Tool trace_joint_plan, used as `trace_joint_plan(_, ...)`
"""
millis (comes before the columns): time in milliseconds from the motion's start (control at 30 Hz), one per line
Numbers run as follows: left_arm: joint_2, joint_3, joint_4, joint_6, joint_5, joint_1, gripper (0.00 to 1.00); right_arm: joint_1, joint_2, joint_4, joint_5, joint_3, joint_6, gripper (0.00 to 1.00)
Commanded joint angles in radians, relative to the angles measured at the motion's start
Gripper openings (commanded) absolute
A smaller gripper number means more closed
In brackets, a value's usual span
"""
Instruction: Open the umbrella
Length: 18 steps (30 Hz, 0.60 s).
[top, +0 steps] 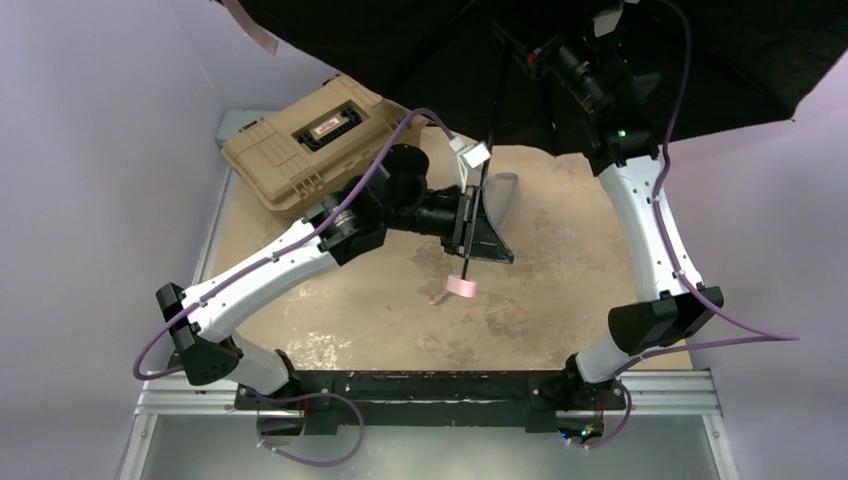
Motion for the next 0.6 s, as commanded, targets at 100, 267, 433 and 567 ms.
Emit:
trace_joint_plan(100,-0.015,-0.019,0.085,-0.166,-0.056,-0.033,0.0,0.004,-0.079,0.164,0.039,-0.094,0.016,0.0)
trace_joint_plan(267,0.01,0.11,0.035,-0.225,-0.118,-0.033,0.0,-0.004,-0.093,0.142,-0.076,-0.171,-0.033,0.34)
trace_joint_plan(433,0.064,0.195,0.049,-0.256,-0.156,-0.033,0.0,-0.011,-0.142,0.124,-0.059,-0.247,-0.051,0.48)
trace_joint_plan(567,0.089,0.214,0.072,-0.269,-0.153,-0.038,0.0,-0.039,-0.145,0.093,-0.059,-0.244,-0.055,0.3)
